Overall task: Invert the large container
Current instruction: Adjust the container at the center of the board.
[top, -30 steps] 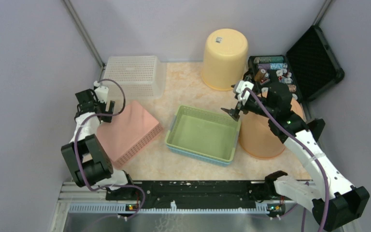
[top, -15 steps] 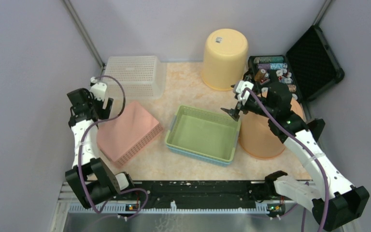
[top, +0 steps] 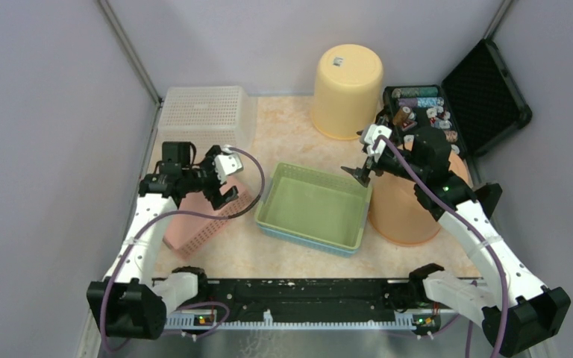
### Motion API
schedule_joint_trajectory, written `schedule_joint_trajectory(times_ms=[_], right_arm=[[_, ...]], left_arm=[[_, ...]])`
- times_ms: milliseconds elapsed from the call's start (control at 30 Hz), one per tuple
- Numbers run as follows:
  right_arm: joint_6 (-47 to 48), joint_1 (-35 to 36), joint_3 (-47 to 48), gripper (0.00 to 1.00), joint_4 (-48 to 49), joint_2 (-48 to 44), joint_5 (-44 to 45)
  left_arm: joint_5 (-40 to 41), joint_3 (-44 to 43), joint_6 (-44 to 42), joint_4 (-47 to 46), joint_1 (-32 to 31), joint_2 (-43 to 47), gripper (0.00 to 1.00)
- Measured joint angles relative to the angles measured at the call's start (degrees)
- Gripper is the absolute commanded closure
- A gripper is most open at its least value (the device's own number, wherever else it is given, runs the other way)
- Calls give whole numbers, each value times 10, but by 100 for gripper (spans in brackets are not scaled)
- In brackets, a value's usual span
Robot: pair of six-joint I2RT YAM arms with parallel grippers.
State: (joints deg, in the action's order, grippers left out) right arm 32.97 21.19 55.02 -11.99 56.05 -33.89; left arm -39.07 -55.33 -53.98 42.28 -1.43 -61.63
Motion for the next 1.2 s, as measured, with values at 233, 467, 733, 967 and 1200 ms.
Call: schedule_joint_trajectory(times_ms=[233, 467, 733, 967, 1200], right_arm=[[0, 0, 0, 1, 0, 0, 0], [0, 0, 0, 1, 0, 0, 0], [0, 0, 0, 1, 0, 0, 1], [0, 0, 0, 1, 0, 0, 2], [0, 0, 0, 1, 0, 0, 2]], left_arm=[[14, 5, -22, 6, -47, -59, 1], [43, 5, -44, 9, -91, -123, 1], [103, 5, -42, -41, -94, -166, 1], [143, 5, -28, -89, -94, -209, 12], [199, -25, 19, -115, -96, -256, 41]])
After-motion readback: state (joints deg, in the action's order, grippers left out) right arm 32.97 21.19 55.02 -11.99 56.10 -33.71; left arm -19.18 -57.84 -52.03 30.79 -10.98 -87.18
